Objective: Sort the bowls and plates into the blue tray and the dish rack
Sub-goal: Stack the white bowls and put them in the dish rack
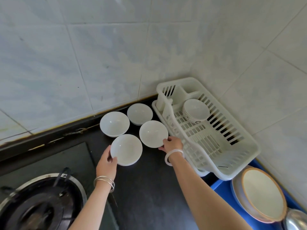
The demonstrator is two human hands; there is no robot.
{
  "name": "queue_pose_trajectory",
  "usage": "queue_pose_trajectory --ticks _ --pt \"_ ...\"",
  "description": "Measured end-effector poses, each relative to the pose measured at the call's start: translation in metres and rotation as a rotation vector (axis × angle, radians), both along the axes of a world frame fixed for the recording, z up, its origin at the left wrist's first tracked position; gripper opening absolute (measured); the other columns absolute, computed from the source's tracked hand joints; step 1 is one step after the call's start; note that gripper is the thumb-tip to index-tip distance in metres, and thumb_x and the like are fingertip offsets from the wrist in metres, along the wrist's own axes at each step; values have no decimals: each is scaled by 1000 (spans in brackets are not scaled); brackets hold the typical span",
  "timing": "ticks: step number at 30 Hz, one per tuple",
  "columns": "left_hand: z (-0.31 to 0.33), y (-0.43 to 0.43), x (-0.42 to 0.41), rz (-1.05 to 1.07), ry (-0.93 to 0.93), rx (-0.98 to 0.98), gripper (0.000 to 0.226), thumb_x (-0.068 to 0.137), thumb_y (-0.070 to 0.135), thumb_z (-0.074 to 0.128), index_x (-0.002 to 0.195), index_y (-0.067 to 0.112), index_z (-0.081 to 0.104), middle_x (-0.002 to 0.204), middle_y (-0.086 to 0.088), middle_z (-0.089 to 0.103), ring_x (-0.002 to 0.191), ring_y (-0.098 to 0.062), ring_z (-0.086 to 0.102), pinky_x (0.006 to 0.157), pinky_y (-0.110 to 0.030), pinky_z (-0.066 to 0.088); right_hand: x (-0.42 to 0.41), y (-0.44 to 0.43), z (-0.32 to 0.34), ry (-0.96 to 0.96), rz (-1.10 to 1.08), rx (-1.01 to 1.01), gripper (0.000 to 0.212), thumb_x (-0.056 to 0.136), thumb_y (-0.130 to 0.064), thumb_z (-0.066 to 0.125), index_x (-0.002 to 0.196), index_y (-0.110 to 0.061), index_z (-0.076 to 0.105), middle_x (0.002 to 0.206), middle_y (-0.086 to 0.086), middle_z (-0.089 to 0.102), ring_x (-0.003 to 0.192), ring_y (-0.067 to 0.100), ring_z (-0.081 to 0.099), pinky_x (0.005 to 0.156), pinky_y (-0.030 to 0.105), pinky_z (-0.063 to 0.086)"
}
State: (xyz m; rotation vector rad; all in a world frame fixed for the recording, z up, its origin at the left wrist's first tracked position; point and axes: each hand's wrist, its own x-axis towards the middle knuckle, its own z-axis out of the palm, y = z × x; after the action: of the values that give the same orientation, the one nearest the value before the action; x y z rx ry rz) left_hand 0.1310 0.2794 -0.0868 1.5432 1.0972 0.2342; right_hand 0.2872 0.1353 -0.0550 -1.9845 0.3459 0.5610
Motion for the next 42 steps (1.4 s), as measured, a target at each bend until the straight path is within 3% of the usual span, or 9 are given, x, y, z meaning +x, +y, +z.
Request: queue_pose_trajectory --ticks 5,12,17,26,28,30,34,38,42 --pt "-5 3 -2 -20 -47 -27 48 90 7 50 135 21 45 136 -4 53 125 -27 49 105 -44 36 -9 4 31 -92 50 54 31 84 -3 52 65 -26 61 68 -7 66 55 10 68 69 37 61" --pt "-3 5 -3 179 -189 -258 36 93 13 45 128 15 54 132 -8 56 115 -25 55 102 -44 44 -33 33 43 -67 249 -92 9 83 -11 60 79 -13 68 75 7 72 69 17 71 74 36 60" --pt "-1 8 0 232 -231 -373 36 95 32 40 121 16 59 121 -5 61 111 -22 57 97 -37 44 -42 46 34 -78 364 -264 15 80 -11 57 67 -12 64 82 16 73 60 17 59 55 22 49" --pt "-10 11 2 145 -153 -215 34 90 13 52 123 16 59 125 -7 62 114 -26 57 101 -47 46 -39 51 16 -36 412 -338 14 81 -16 61 66 -17 62 68 4 63 57 15 56 53 22 46" --pt "-10 12 3 153 -151 -226 35 89 11 52 123 15 59 125 -8 62 114 -27 57 100 -48 47 -37 48 14 -36 428 -328 11 80 -18 62 70 -20 60 72 2 63 60 14 57 54 22 47" --pt "-9 12 4 196 -157 -276 35 88 10 53 122 15 59 124 -8 62 113 -27 57 96 -47 49 -36 45 12 -3 438 -278 6 81 -19 64 86 -22 61 83 -1 63 70 14 60 59 24 51" --pt "-1 15 11 248 -137 -404 31 88 7 51 116 17 60 123 -9 60 115 -31 54 85 -45 52 -38 42 5 263 328 28 38 87 -12 58 123 -24 56 115 7 63 92 24 66 76 35 60" --pt "11 11 14 246 -94 -406 32 88 5 51 117 15 60 125 -11 59 116 -34 55 87 -48 52 -36 37 3 198 347 29 38 87 -10 58 122 -23 60 114 3 64 88 22 67 79 37 60" --pt "33 1 22 198 -157 -342 32 86 8 56 115 20 62 117 -7 63 110 -31 58 77 -41 54 -30 19 19 113 298 87 33 84 -7 60 112 -24 65 106 1 66 88 19 66 79 38 60"
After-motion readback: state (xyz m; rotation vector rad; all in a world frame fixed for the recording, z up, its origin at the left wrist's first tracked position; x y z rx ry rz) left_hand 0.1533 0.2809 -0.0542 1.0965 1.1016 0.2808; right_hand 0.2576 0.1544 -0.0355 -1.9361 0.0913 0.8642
